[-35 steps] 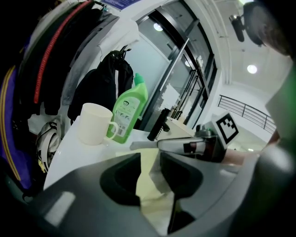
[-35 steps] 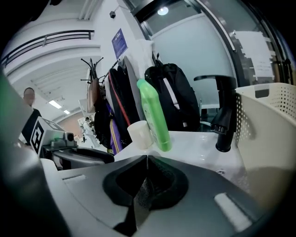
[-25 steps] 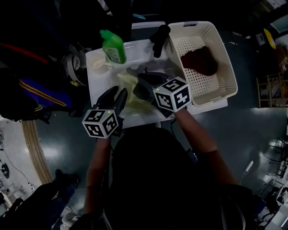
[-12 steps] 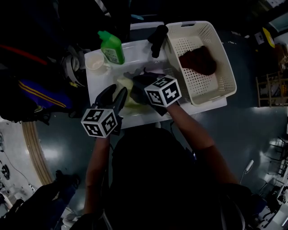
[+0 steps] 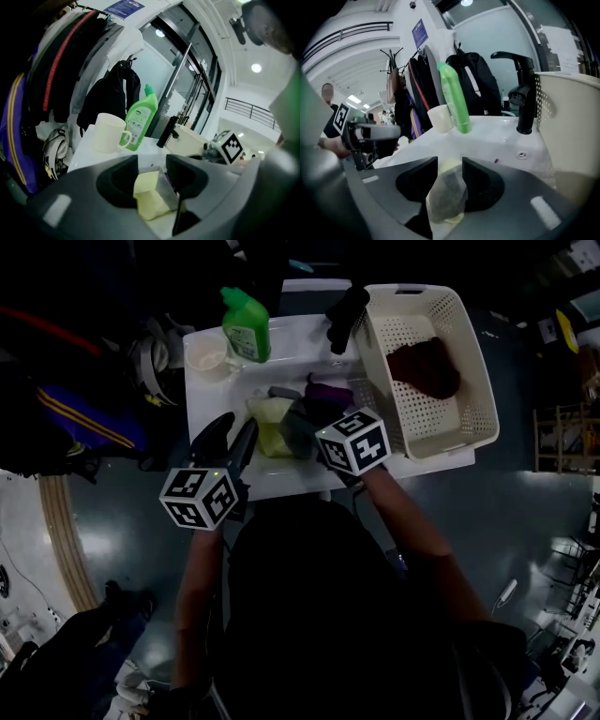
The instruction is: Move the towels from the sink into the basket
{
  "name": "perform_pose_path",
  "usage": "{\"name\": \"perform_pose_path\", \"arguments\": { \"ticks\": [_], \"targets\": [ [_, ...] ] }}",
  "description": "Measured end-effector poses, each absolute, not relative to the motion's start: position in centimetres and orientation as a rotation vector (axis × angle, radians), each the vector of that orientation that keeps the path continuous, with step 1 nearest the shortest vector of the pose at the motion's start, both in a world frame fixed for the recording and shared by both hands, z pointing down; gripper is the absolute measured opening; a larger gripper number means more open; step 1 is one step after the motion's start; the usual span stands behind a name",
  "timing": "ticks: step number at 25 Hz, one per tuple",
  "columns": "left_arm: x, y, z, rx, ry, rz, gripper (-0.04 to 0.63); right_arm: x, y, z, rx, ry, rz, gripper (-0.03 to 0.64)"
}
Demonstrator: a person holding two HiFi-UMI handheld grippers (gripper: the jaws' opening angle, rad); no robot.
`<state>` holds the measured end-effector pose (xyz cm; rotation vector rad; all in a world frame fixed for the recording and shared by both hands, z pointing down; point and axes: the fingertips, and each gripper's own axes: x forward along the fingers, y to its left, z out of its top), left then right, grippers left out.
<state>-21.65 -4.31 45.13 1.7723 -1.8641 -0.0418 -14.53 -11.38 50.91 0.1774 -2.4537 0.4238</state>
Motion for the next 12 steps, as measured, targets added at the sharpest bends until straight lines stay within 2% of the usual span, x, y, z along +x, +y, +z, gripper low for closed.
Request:
{"name": "perform_pose_path", "arguments": {
  "ticks": [3,8,12],
  "targets": [
    [-21.3,-4.5,45.2,1.775,-1.857,-0.053,0.178,-13.5,-9.3,53.0,0.109,-2.358,0.360,0.199],
    [-20.1,-4.7,45.1,1.801,-1.830,-0.040,0.178,-13.4,-7.5,55.4,0.108,-2.270,0.292,0.322],
    [-20.3,-4.2,45.3,1.787,-1.838,-0.031,0.178,-13.5,-7.4,56.6,0.139,-2.209,0.171,0.327]
  ]
}}
